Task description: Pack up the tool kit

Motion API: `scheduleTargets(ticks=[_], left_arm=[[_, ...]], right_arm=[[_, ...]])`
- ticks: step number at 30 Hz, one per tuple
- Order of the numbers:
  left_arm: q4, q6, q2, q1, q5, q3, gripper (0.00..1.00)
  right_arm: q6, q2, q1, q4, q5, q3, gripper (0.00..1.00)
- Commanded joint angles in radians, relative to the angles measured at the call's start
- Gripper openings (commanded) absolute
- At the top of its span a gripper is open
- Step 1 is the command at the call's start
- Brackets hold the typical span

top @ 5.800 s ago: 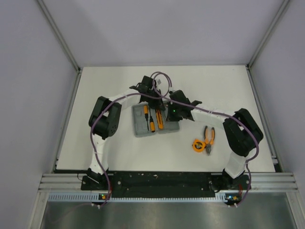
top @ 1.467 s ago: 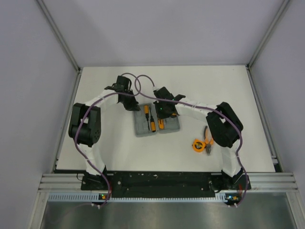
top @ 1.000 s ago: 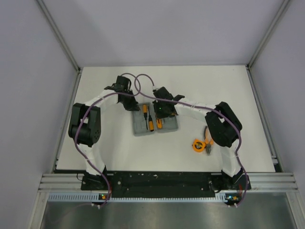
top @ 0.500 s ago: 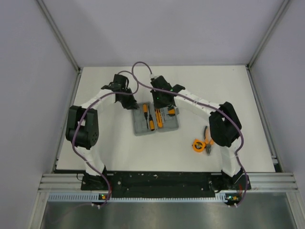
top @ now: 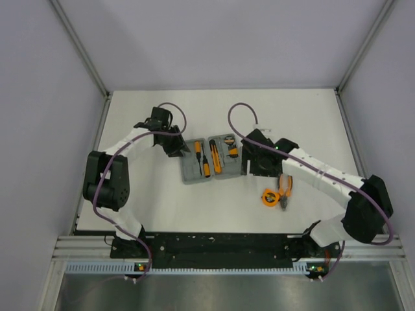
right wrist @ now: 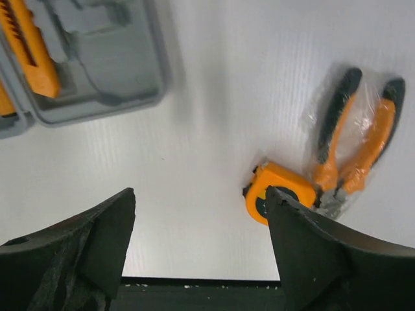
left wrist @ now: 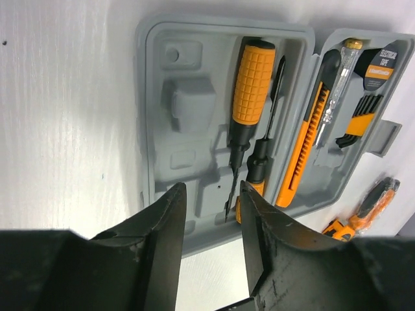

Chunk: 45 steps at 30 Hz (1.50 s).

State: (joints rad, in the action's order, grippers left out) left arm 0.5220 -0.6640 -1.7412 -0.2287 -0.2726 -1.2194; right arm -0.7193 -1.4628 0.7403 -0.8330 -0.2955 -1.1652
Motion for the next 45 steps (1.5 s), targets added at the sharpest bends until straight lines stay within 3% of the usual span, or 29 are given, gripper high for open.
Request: scheduleTargets(ticks=[1, 13, 28, 32, 37, 45], left_arm=[[-0.019, -0.006, 0.054, 0.008, -0.02, 0.03, 0.44], [-0.023, 0.001, 0.032, 0.011, -0.042, 0.023, 0.45], [-0.017, 0.006, 0.022, 0.02, -0.048, 0.015, 0.43], [-0.016, 0.006, 0.02, 0.022, -0.051, 0.015, 0.42], [-0.016, 0.006, 0.02, 0.025, -0.053, 0.017, 0.41], [-0.017, 0.007, 0.022, 0.028, -0.056, 0.017, 0.4]], right_arm=[[-0.158, 0.108, -0.009, -0.132, -0.034, 0.102, 0.82], [-0.324, 0.064, -0.116, -0.127, 0.036, 0.26, 0.9], [-0.401, -0.024, -0.182, -0.034, 0.099, 0.305, 0.89], [-0.404, -0.037, -0.183, -0.02, 0.101, 0.309, 0.85], [-0.381, -0.053, -0.183, 0.005, 0.116, 0.308, 0.72], [-0.316, -0.056, -0.183, 0.043, 0.139, 0.294, 0.4]])
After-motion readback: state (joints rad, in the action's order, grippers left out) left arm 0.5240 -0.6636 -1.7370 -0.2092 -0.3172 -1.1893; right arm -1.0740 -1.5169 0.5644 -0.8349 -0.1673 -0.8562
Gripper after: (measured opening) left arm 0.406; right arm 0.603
